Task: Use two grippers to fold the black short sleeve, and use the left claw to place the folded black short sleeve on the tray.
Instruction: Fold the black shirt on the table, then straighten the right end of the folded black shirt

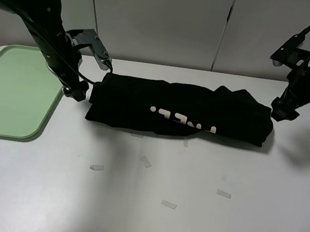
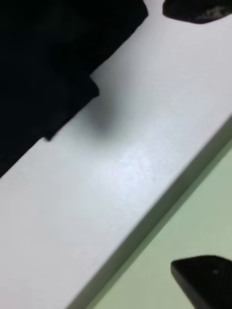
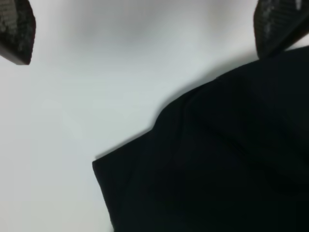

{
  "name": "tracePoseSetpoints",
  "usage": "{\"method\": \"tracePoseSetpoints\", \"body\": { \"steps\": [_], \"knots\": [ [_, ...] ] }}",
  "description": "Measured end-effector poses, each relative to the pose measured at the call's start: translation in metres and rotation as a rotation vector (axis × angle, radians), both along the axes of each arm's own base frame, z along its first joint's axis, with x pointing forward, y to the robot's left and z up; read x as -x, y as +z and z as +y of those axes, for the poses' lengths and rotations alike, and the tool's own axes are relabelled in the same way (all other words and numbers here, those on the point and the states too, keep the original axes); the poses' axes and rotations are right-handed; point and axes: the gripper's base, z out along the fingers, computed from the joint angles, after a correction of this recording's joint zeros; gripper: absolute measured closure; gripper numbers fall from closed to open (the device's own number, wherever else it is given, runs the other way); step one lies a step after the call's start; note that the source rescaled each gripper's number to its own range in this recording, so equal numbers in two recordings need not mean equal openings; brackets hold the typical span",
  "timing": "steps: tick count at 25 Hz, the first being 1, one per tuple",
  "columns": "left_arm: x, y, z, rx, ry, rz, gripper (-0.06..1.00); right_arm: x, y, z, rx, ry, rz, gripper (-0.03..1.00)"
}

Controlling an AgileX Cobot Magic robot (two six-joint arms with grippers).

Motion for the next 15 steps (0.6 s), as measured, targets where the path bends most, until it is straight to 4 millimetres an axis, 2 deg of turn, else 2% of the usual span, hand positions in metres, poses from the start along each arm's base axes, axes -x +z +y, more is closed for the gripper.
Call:
{"method": "tracePoseSetpoints", "body": {
  "steps": [7,11,15],
  "knots": [
    [-0.004,0.001,-0.002,0.020,-0.003,-0.044,-0.05,0.000,0.006,0.000,0.000,0.002,-0.026,-0.03],
    [-0.004,0.004,-0.002,0.030,0.011,-0.058,-0.05,0.006,0.028,0.002,-0.035,-0.017,-0.086,-0.03],
    [-0.002,0.023,-0.001,0.068,0.063,-0.109,-0.05,0.012,0.049,0.005,-0.092,-0.044,-0.152,-0.03]
  ]
}}
